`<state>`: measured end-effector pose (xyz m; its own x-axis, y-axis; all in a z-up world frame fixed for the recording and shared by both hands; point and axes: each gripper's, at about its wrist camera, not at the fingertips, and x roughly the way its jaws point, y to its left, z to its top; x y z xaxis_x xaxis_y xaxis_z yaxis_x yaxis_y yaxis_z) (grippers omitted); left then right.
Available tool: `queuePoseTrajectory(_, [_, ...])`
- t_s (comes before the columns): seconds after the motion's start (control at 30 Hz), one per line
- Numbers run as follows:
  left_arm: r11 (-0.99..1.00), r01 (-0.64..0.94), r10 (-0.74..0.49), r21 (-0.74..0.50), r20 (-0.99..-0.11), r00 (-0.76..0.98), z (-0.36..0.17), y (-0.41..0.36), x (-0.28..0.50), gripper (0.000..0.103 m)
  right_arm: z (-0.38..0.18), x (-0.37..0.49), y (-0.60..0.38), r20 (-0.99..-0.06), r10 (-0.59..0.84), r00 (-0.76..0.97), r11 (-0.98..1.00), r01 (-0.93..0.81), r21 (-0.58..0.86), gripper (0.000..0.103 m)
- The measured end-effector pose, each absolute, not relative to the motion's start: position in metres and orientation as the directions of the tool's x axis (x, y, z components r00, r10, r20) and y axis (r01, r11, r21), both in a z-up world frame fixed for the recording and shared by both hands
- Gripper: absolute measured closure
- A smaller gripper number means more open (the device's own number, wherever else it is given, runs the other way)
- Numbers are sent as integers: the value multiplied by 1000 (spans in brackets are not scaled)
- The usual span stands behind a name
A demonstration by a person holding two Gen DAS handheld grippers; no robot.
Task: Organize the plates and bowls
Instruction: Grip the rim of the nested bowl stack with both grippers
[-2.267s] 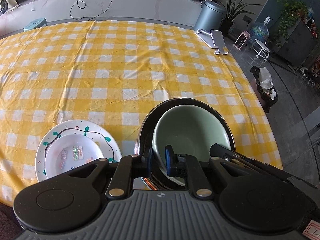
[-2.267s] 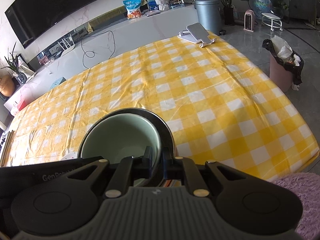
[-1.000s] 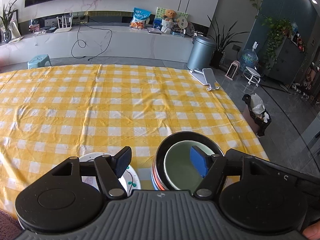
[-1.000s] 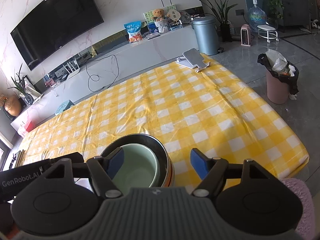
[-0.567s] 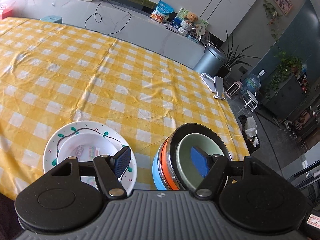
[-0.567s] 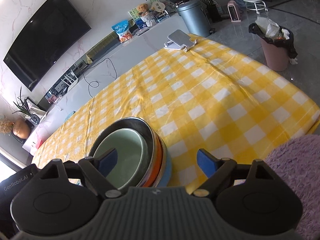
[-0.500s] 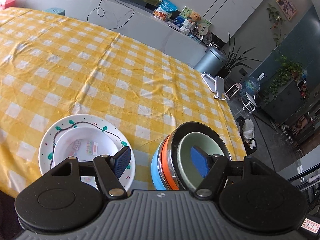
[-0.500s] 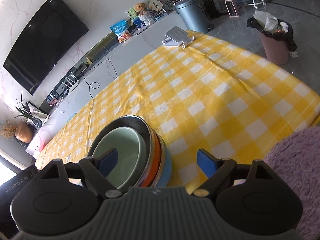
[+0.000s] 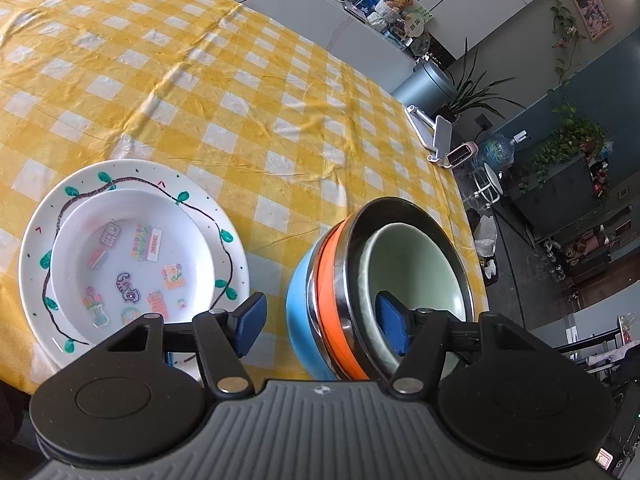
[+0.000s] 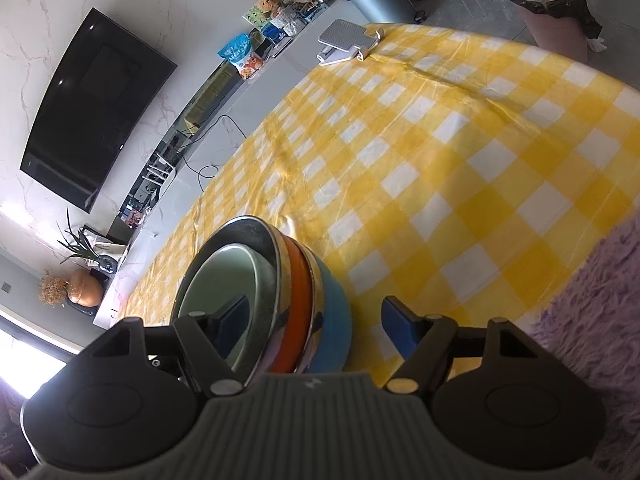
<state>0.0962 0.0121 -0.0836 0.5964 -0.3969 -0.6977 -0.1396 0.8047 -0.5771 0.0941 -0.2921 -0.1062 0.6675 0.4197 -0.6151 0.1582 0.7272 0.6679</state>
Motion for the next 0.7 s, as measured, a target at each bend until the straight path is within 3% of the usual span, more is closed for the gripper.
queuePoseTrajectory(0.47, [795,-145,-413,-589,-701,581,-94,4,105,39,-125,103,-289,-588,479,652,661,172,730,40])
queuePoseTrajectory(0.7, [832,-152,-378,-534,-744,551,-96,-10,111,46,-124,103,-289,-590,477,652,670,166,724,42])
